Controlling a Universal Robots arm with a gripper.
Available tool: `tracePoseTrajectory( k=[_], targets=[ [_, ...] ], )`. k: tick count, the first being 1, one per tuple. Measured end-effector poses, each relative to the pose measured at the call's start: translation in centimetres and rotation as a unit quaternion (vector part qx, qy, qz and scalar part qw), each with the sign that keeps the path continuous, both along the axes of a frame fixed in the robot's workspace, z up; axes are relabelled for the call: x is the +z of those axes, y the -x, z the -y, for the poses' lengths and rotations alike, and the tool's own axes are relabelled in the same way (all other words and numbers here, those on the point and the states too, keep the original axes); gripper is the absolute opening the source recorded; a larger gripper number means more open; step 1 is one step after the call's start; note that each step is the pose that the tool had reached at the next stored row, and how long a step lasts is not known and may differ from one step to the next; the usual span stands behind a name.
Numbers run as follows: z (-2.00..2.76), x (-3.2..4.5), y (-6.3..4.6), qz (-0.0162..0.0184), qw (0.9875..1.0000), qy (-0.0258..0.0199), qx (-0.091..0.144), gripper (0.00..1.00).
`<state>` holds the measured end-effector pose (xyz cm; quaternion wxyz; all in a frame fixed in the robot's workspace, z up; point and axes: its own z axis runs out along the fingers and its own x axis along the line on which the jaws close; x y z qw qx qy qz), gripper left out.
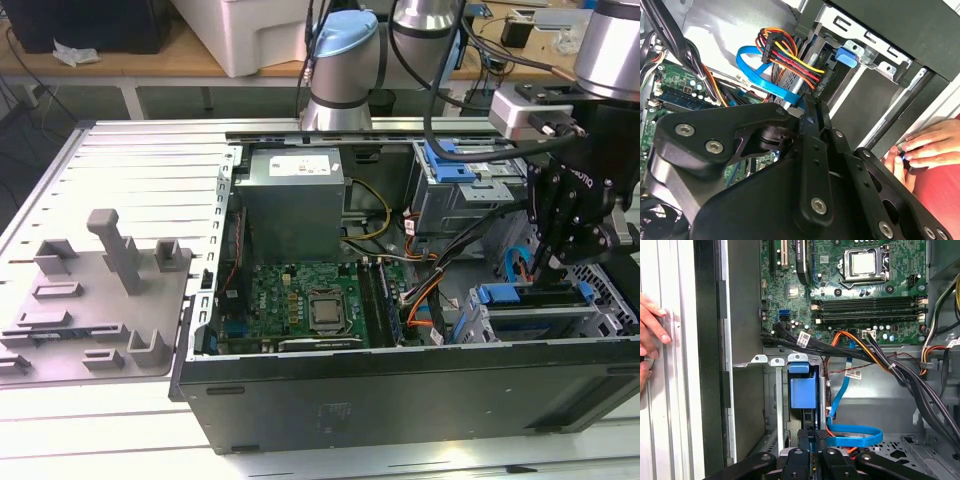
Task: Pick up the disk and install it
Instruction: 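Insert the second disk wire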
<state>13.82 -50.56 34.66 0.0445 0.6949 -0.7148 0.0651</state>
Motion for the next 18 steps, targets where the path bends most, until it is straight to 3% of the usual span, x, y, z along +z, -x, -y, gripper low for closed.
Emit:
tracePoseTrajectory(
  k=[4, 18],
  targets=[
    [0.12, -0.03, -0.05, 0.0000, 1.0000, -0.0024, 0.000, 0.16],
    [0.16, -0.33, -0.06, 0.0000, 1.0000, -0.0025, 0.000, 0.16]
  ],
)
